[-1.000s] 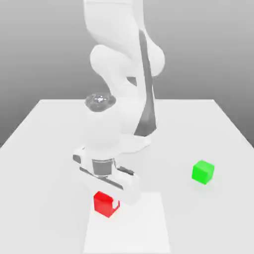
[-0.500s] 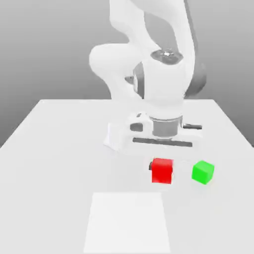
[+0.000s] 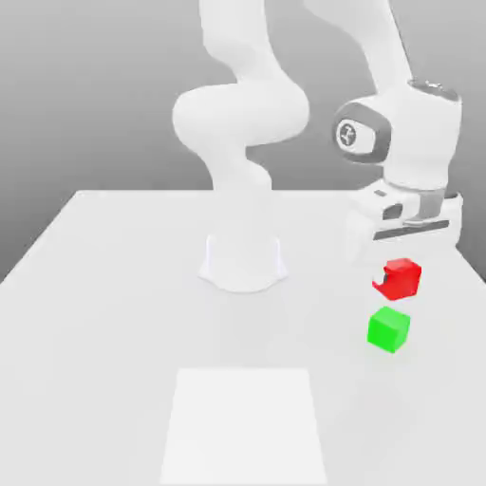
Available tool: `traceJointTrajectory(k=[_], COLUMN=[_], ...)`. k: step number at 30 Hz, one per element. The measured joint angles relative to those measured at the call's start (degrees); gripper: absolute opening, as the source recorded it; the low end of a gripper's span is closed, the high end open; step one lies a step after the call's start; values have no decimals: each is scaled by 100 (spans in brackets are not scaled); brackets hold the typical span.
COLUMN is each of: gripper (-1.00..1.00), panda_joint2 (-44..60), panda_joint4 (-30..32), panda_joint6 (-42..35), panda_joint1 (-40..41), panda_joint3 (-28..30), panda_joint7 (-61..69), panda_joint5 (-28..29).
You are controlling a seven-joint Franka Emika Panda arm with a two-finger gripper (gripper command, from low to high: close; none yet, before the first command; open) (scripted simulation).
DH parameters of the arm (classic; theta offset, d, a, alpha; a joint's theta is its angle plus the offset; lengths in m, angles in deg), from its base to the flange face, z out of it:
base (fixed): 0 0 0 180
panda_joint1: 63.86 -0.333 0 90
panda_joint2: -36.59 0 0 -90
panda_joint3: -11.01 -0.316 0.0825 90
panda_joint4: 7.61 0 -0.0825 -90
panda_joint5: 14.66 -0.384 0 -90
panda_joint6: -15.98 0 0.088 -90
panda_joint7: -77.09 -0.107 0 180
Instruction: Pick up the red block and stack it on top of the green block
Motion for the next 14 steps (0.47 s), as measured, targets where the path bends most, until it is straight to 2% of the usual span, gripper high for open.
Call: traceJointTrajectory(k=[7,12,13,14], gripper=[-100,-100,100,100], panda_joint2=[661,1180,1278,1278], panda_joint4=[-22,9,21,21], panda_joint6=[620,1194,1311,1311], panda_joint1=[361,408,419,385], panda_joint3=[-149,-138,-155,-155], panda_joint7=[-560,-782,-774,-774], panda_joint5=[814,1132,1123,1123])
